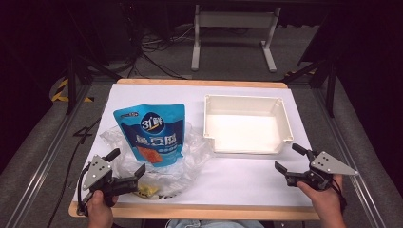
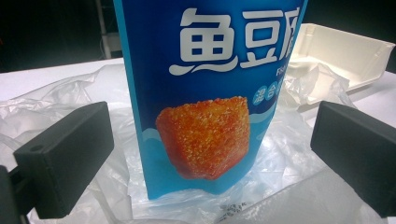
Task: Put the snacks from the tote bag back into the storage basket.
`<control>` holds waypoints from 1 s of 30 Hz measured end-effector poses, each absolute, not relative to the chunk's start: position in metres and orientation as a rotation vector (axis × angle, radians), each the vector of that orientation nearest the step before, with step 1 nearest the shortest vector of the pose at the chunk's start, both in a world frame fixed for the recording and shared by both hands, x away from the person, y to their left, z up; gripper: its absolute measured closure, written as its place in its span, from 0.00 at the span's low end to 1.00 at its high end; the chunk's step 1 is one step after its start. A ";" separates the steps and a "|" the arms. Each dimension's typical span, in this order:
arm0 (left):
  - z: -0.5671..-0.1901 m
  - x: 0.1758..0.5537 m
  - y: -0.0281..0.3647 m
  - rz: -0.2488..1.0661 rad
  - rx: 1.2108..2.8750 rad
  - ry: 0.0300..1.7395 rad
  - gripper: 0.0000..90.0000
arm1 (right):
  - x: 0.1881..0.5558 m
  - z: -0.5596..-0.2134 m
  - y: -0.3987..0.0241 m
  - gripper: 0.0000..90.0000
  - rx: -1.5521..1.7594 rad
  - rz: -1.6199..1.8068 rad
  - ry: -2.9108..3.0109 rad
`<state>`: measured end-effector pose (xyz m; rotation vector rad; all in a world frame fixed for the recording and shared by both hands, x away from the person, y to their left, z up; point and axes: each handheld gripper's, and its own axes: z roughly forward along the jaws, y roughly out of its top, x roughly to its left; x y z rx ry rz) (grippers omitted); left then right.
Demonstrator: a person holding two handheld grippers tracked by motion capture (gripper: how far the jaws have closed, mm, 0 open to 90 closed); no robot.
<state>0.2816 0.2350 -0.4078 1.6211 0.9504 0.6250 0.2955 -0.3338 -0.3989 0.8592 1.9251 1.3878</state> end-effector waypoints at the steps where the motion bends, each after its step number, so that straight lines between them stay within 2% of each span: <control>1: -0.408 0.281 0.235 0.627 1.622 0.949 0.00 | 0.296 -0.399 -0.333 0.13 0.850 1.397 1.923; 30: -0.406 0.280 0.236 0.634 1.602 0.942 0.00 | 0.295 -0.394 -0.331 0.12 0.854 1.418 1.933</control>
